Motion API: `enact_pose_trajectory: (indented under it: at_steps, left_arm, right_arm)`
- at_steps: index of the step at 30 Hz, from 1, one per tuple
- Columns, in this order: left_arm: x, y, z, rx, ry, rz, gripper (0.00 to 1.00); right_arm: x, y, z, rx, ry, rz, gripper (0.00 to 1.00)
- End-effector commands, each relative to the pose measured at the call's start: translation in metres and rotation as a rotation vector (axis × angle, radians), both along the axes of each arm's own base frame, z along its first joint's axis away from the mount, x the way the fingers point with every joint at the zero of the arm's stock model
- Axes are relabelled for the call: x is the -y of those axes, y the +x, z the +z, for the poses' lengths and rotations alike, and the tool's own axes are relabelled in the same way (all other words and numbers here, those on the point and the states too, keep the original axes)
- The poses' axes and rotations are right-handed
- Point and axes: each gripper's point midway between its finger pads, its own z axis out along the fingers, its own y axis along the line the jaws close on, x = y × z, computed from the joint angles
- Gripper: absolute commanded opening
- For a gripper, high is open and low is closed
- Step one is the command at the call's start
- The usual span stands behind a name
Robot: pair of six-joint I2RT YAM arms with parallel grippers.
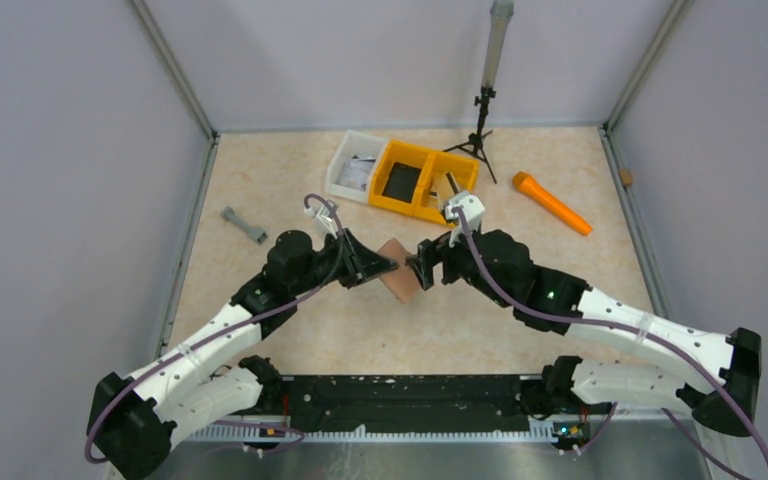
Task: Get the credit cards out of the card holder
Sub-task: Open the card holder at the center of the board.
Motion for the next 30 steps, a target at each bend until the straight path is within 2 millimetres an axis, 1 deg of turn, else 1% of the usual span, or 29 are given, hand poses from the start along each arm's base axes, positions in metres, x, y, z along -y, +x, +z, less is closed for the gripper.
enact_pose_trajectory:
  at_steps: [1,3,6,13,14,15,16,17,18,24,25,27,28,30]
  left_arm:
    - [0.006,-0.003,0.025,0.064,-0.052,-0.044,0.0]
    - [0.008,-0.006,0.029,0.07,-0.072,-0.063,0.0]
    - [0.012,-0.013,0.039,0.075,-0.116,-0.106,0.0]
    - [0.012,-0.018,0.049,0.082,-0.149,-0.126,0.0]
    - [0.011,-0.019,0.05,0.083,-0.152,-0.125,0.0]
    - [0.011,-0.019,0.051,0.083,-0.153,-0.127,0.0]
    - [0.012,-0.02,0.051,0.084,-0.154,-0.129,0.0]
    - [0.012,-0.02,0.052,0.083,-0.155,-0.131,0.0]
    - [0.012,-0.019,0.051,0.081,-0.155,-0.13,0.0]
    - [0.013,-0.02,0.053,0.077,-0.16,-0.138,0.0]
    - [0.013,-0.02,0.053,0.077,-0.16,-0.137,0.0]
    - [0.013,-0.02,0.053,0.076,-0.159,-0.138,0.0]
    - [0.013,-0.02,0.053,0.074,-0.159,-0.137,0.0]
    - [0.013,-0.02,0.054,0.075,-0.16,-0.139,0.0]
  right_arm:
    - [-0.016,-0.014,0.016,-0.007,0.103,0.12,0.84]
    - [-0.023,-0.018,0.014,-0.036,0.106,0.157,0.84]
    - [-0.032,-0.022,0.011,-0.078,0.122,0.208,0.8]
    - [-0.032,-0.022,0.01,-0.122,0.152,0.234,0.68]
    - [-0.032,-0.022,0.009,-0.124,0.147,0.237,0.66]
    - [-0.032,-0.022,0.008,-0.126,0.143,0.237,0.61]
    - [-0.033,-0.023,0.007,-0.129,0.142,0.248,0.52]
    - [-0.034,-0.025,0.006,-0.134,0.139,0.261,0.47]
    - [-0.034,-0.026,0.005,-0.137,0.134,0.266,0.44]
    - [-0.028,-0.02,0.0,-0.134,0.094,0.229,0.43]
    - [-0.028,-0.02,-0.001,-0.133,0.088,0.227,0.45]
    - [-0.028,-0.021,-0.003,-0.138,0.078,0.235,0.57]
    - [-0.028,-0.022,-0.004,-0.141,0.076,0.238,0.6]
    - [-0.028,-0.022,-0.007,-0.15,0.065,0.24,0.61]
